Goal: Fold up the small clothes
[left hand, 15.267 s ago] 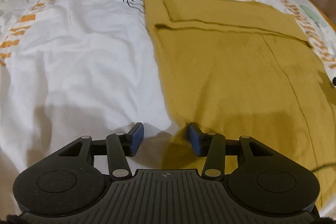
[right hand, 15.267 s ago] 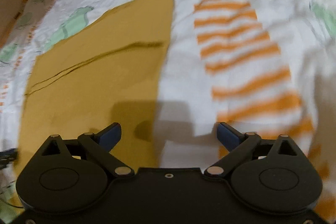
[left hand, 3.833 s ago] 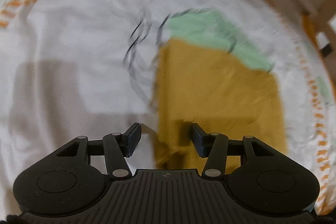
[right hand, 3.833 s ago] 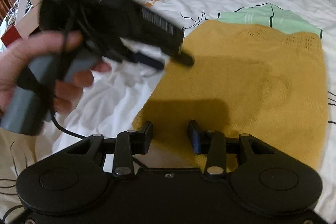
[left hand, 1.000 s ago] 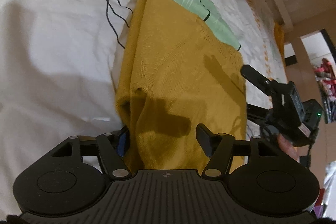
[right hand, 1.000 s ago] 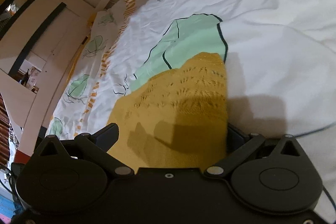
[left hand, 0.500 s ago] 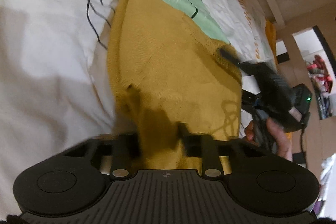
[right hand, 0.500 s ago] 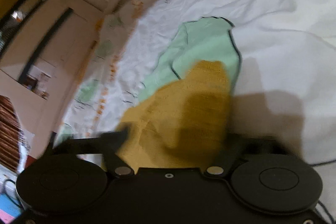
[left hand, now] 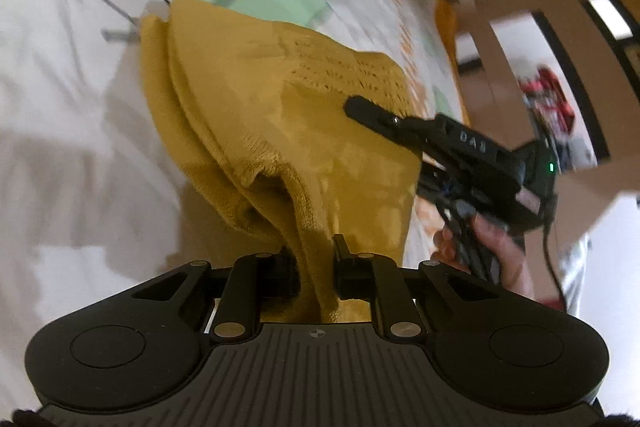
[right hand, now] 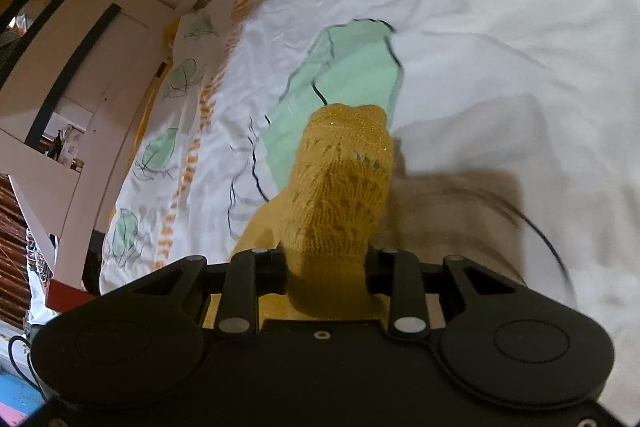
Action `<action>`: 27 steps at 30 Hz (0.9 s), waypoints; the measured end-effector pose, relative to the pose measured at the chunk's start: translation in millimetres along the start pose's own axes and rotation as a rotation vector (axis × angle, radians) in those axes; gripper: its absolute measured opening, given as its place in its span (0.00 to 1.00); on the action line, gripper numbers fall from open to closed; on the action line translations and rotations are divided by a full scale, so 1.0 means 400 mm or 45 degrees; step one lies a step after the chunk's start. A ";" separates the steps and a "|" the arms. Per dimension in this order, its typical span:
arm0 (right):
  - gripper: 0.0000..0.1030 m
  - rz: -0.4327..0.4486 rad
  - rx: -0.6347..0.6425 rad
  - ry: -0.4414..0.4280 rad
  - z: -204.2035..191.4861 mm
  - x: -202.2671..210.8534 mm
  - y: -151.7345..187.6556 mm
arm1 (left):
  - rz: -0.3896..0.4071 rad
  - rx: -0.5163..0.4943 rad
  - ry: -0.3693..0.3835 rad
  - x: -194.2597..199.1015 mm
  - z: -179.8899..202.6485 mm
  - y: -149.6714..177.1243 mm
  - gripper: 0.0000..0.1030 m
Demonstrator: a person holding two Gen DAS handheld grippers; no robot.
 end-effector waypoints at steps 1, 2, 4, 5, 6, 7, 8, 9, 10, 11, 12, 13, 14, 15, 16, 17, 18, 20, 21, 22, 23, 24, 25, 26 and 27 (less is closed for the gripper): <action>0.39 -0.009 -0.001 0.014 0.003 0.023 0.018 | -0.013 -0.016 0.009 0.002 0.013 0.027 0.15; 0.39 -0.021 -0.003 0.029 0.006 0.050 0.041 | -0.028 -0.025 0.022 0.004 0.026 0.057 0.15; 0.39 -0.042 -0.019 0.040 0.011 0.091 0.082 | -0.052 -0.026 0.048 0.011 0.044 0.114 0.15; 0.40 -0.060 -0.030 0.036 0.013 0.111 0.106 | -0.059 -0.027 0.055 0.013 0.051 0.137 0.15; 0.40 -0.076 -0.038 0.031 0.016 0.127 0.125 | -0.065 -0.031 0.061 0.017 0.056 0.169 0.15; 0.40 -0.089 -0.042 0.027 0.015 0.138 0.143 | -0.067 -0.034 0.062 0.020 0.058 0.193 0.15; 0.40 -0.096 -0.040 0.021 0.015 0.155 0.165 | -0.067 -0.038 0.054 0.021 0.061 0.215 0.15; 0.40 -0.097 -0.031 0.021 0.014 0.166 0.181 | -0.062 -0.041 0.047 0.020 0.063 0.224 0.15; 0.40 -0.093 -0.016 0.027 0.011 0.176 0.195 | -0.054 -0.042 0.035 0.023 0.059 0.249 0.15; 0.40 -0.082 0.010 0.039 0.009 0.189 0.208 | -0.044 -0.038 0.012 0.023 0.057 0.260 0.15; 0.40 -0.069 0.034 0.053 0.008 0.199 0.218 | -0.026 -0.039 -0.030 0.024 0.052 0.276 0.15; 0.41 -0.051 0.062 0.074 0.008 0.206 0.226 | -0.006 -0.047 -0.086 0.023 0.047 0.281 0.15; 0.42 -0.026 0.104 0.116 0.010 0.212 0.232 | 0.018 -0.059 -0.153 0.023 0.045 0.285 0.15; 0.43 -0.007 0.152 0.165 0.011 0.215 0.234 | 0.039 -0.072 -0.219 0.020 0.041 0.292 0.15; 0.44 0.013 0.201 0.223 0.012 0.216 0.233 | 0.051 -0.083 -0.283 0.018 0.030 0.298 0.16; 0.46 0.038 0.245 0.295 0.018 0.216 0.231 | 0.059 -0.097 -0.344 0.013 0.021 0.303 0.17; 0.47 0.052 0.264 0.338 0.025 0.216 0.228 | 0.073 -0.104 -0.368 0.010 0.015 0.309 0.18; 0.51 0.078 0.292 0.371 0.045 0.220 0.225 | 0.104 -0.137 -0.389 0.008 0.018 0.318 0.18; 0.54 0.098 0.306 0.391 0.051 0.223 0.222 | 0.121 -0.160 -0.409 0.006 0.029 0.320 0.19; 0.54 0.115 0.322 0.408 0.054 0.227 0.219 | 0.136 -0.178 -0.425 0.006 0.039 0.325 0.19; 0.54 0.141 0.337 0.423 0.057 0.236 0.217 | 0.155 -0.195 -0.448 0.004 0.046 0.325 0.19; 0.54 0.163 0.339 0.428 0.058 0.244 0.215 | 0.169 -0.206 -0.461 0.007 0.048 0.339 0.19; 0.54 0.183 0.331 0.430 0.061 0.254 0.214 | 0.188 -0.214 -0.476 0.007 0.052 0.348 0.19; 0.55 0.211 0.320 0.426 0.064 0.269 0.213 | 0.212 -0.219 -0.492 0.009 0.059 0.351 0.19; 0.55 0.233 0.319 0.416 0.068 0.285 0.216 | 0.239 -0.227 -0.502 0.012 0.068 0.356 0.19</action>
Point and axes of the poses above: each gripper's, at about its wrist camera, not at the fingertips, and x roughly against the way its jaws point, z to its right, y to its underside, the point moved 3 cm from there along -x, roughly the way its jaws point, and after that the axes turned 7 degrees about -y, right-handed, at the moved point
